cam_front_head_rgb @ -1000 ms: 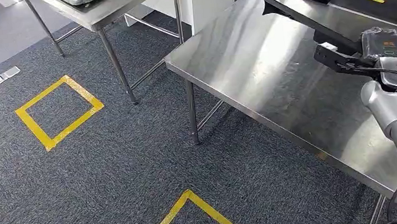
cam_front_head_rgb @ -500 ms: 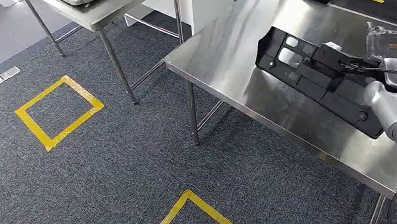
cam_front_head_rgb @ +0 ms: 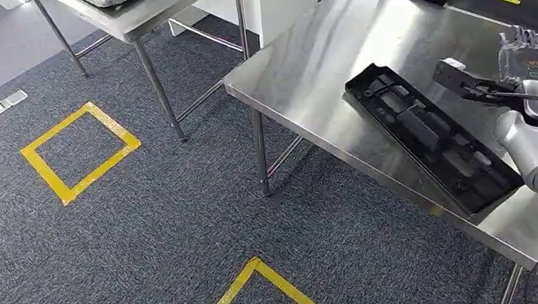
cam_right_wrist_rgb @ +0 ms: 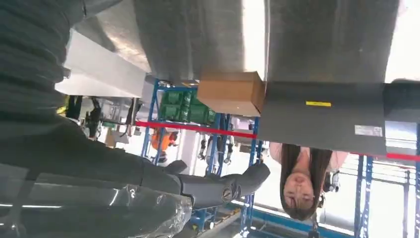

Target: Take the parts from the cabinet and place them on the table.

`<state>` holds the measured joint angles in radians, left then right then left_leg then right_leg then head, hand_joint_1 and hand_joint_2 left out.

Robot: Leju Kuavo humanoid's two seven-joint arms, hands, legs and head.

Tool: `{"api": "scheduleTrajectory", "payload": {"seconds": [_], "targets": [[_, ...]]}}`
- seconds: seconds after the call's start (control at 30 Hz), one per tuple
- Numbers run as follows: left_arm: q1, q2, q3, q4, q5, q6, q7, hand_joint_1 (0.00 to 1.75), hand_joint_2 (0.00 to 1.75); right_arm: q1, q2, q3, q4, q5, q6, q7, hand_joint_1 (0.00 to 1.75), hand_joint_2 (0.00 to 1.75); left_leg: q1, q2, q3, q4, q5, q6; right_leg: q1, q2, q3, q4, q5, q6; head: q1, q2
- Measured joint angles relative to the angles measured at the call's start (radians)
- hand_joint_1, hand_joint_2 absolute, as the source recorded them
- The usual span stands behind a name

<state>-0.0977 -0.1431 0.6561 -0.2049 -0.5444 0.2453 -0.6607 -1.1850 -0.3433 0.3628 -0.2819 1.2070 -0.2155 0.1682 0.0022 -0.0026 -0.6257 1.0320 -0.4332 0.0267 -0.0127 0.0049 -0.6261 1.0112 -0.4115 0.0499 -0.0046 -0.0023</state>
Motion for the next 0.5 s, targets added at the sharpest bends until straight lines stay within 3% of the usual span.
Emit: {"api": "scheduleTrajectory", "payload": {"seconds": [0.33,0.47,0.5], "targets": [[0.000,0.000,0.000,0.000,0.006,-0.001,0.000,0.00,0.00,-0.007,-0.010,-0.011,0.000,0.011,0.029,0.037,0.00,1.75,0.000,0.000,0.000,0.000,0.000,0.000,0.000,0.000,0.000,0.000,0.000,0.000,0.000,0.000],[0.002,0.000,0.000,0.000,0.009,0.000,0.000,0.00,0.00,-0.008,-0.020,-0.021,0.000,0.044,-0.009,0.071,0.00,1.75,0.000,0.000,0.000,0.000,0.000,0.000,0.000,0.000,0.000,0.000,0.000,0.000,0.000,0.000],[0.002,0.000,0.000,0.000,0.009,0.002,0.000,0.00,0.00,-0.009,-0.025,-0.022,0.000,0.058,-0.032,0.075,0.00,0.00,0.000,0.000,0.000,0.000,0.000,0.000,0.000,0.000,0.000,0.000,0.000,0.000,0.000,0.000]]}}
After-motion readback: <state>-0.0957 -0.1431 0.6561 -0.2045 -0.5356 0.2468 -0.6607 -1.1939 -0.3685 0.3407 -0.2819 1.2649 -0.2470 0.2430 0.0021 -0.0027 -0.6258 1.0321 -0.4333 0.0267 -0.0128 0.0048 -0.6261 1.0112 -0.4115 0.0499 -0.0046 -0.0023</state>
